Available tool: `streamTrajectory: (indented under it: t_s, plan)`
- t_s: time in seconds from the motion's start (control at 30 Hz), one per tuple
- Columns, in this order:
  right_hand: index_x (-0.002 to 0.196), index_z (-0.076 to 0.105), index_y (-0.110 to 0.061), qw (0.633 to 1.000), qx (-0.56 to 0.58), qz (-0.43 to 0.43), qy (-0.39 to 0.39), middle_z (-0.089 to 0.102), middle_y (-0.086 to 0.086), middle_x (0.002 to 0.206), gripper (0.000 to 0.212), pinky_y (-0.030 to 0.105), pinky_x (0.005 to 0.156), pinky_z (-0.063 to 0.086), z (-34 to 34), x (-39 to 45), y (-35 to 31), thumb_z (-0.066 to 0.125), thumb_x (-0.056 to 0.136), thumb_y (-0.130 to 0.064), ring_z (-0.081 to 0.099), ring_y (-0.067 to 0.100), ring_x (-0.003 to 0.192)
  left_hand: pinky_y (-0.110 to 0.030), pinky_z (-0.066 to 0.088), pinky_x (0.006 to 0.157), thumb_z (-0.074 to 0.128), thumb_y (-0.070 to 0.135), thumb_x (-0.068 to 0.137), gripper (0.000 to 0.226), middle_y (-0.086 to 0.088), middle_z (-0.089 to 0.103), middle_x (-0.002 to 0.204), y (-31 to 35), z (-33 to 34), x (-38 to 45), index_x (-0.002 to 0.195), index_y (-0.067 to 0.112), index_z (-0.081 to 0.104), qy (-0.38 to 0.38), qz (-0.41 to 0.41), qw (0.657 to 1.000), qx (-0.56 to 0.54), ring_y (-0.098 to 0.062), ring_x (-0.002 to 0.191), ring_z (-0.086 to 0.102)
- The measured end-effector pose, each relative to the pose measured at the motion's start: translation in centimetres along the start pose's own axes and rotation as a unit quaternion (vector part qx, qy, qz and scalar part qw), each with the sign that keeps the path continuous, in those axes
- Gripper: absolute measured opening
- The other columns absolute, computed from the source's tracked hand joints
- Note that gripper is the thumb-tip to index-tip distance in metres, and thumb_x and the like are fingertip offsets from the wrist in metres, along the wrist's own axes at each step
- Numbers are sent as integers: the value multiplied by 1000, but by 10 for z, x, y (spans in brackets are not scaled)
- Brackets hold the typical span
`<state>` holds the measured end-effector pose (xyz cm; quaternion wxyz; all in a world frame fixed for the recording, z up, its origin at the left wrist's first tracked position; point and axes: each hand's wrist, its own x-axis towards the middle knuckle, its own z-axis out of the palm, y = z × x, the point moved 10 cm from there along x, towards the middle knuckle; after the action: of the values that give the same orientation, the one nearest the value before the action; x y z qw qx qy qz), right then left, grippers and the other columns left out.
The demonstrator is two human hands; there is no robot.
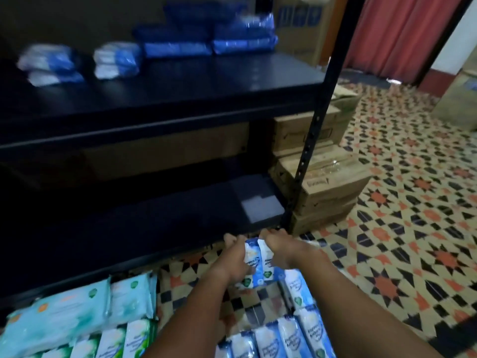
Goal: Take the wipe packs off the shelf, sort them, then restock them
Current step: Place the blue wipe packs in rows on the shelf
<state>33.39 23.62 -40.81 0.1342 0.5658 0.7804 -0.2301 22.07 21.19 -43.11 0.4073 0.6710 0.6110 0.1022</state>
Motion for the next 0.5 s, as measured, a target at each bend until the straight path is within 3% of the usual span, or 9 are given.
streamTrajectory:
  t_s: [0.1,0.17,0.27,0.33,0.43,0.5]
  plan:
    - [132,41,-18,999,3,-2,42,49,15,133,49,47,102,42,-61,-25,-21,65,90,-7,46,38,125,-23,43,98,76,15,85,52,2,23,118,38,-55,-15,123,19,40,34,43,998,19,-15,104,48]
    - [133,42,-19,997,27,-11,78,48,11,131,51,40,96,45,-104,-48,-39,67,90,-8,47,34,124,-26,44,98,77,15,84,54,3,23,118,63,-93,-30,124,19,41,65,71,995,33,-15,104,48]
    - [122,49,-23,985,62,-51,151,53,1,114,52,25,71,46,-164,-78,-64,78,81,-9,57,21,106,-33,45,105,79,17,83,59,3,23,120,99,-146,-53,128,19,41,100,109,987,71,-17,108,49]
    - [114,51,-27,973,104,-75,189,53,-3,105,52,23,62,47,-199,-96,-79,83,77,-10,59,16,92,-33,46,104,80,16,83,59,5,23,119,121,-184,-74,129,21,42,128,129,980,78,-15,109,48]
    - [106,51,-35,951,143,-115,251,58,-1,104,58,22,60,47,-252,-121,-100,89,68,-14,61,14,87,-33,44,106,81,15,81,62,2,25,119,151,-238,-105,131,19,44,179,161,968,74,-15,110,47]
    - [110,51,-36,931,159,-142,296,59,-4,104,64,24,69,49,-286,-136,-113,91,64,-16,60,13,92,-29,43,105,82,16,81,68,3,24,120,166,-269,-124,137,21,42,211,178,959,68,-14,111,47]
